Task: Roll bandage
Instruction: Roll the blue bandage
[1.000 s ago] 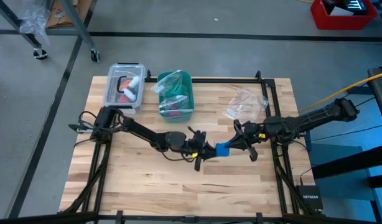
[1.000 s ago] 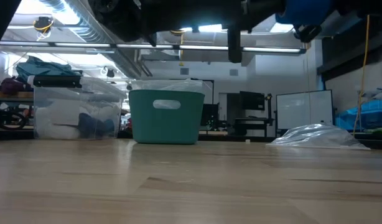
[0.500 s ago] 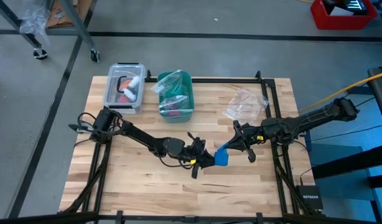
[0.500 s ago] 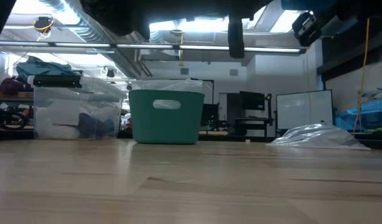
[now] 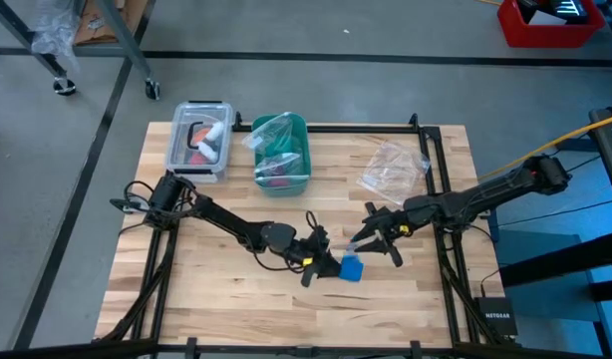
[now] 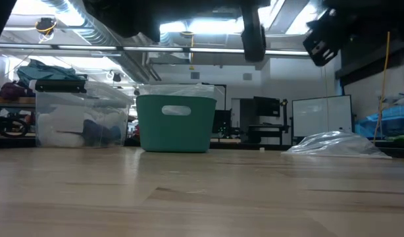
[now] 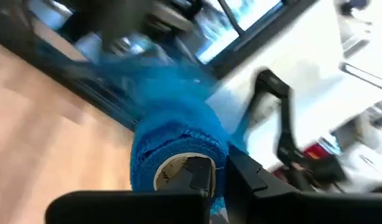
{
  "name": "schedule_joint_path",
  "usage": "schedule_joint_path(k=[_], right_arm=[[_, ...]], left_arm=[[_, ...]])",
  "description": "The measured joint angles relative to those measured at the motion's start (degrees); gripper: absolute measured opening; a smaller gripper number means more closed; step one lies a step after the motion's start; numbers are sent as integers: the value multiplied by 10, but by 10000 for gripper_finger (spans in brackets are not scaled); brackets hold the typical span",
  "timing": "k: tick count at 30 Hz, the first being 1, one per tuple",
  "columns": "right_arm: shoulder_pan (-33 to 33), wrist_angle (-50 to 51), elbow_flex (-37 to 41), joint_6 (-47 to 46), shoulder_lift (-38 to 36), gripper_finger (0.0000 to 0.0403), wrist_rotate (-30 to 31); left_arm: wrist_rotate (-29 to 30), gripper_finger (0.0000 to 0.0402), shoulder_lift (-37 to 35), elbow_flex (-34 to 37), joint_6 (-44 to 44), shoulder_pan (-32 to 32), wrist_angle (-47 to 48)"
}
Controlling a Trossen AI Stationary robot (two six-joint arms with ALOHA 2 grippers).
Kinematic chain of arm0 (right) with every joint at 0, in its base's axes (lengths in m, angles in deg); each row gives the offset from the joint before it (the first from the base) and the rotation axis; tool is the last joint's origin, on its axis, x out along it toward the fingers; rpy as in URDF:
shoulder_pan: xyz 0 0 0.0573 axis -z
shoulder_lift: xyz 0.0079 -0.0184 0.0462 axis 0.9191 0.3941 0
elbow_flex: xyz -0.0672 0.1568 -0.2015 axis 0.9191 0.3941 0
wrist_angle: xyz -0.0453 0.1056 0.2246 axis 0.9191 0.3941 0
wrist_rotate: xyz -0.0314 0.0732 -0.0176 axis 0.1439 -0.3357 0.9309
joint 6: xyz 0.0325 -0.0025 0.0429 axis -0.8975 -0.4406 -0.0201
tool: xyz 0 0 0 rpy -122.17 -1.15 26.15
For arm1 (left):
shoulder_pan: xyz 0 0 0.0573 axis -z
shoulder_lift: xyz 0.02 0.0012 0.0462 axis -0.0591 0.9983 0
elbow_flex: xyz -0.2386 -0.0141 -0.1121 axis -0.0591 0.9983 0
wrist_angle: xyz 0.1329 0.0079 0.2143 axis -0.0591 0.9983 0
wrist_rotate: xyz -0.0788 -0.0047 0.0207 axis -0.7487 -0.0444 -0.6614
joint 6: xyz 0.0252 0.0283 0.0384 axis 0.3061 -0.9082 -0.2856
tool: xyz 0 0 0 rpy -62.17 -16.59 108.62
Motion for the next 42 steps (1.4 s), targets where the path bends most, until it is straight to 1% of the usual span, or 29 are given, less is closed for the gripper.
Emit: schedule_joint_path(k=[4, 8, 10, 14, 16, 20, 24, 29, 32, 35, 37, 39, 42], right_arm=[[0, 3, 0, 0, 1, 147, 1], [0, 7, 0, 1, 1, 147, -1], [0, 18, 0, 4, 1, 147, -2], [0, 53, 0, 22, 1, 147, -5], [0, 74, 0, 33, 1, 147, -20], [-1, 78, 0, 46, 1, 147, -86], [-1, 56, 0, 64, 1, 147, -137], [-24, 21, 0, 93, 1, 147, -141], [-47, 24, -6, 108, 1, 147, -136], [-73, 28, -15, 124, 1, 147, -121], [-94, 32, -15, 134, 1, 147, -102], [-113, 34, -15, 136, 1, 147, -75], [-140, 54, -16, 136, 1, 147, -29]], left_arm=[[-24, 4, 0, 0, 8, 7, -4], [-20, 8, 0, 0, 33, 12, -4], [-20, 9, 0, 0, 54, 15, -4], [-25, 11, 0, 0, 124, 19, -5], [-31, 11, 0, 0, 175, 19, -5], [-22, 12, 0, 0, 285, 15, -1], [-17, 12, 0, 0, 333, 3, 4], [-15, 12, 0, -1, 385, -20, 38], [-15, 7, 0, -1, 416, -33, 55], [-15, 5, 0, -1, 424, -47, 59], [-15, 7, 0, -1, 408, -56, 56], [-15, 7, 0, -1, 373, -64, 56], [-13, 4, 0, -1, 297, -72, 55]])
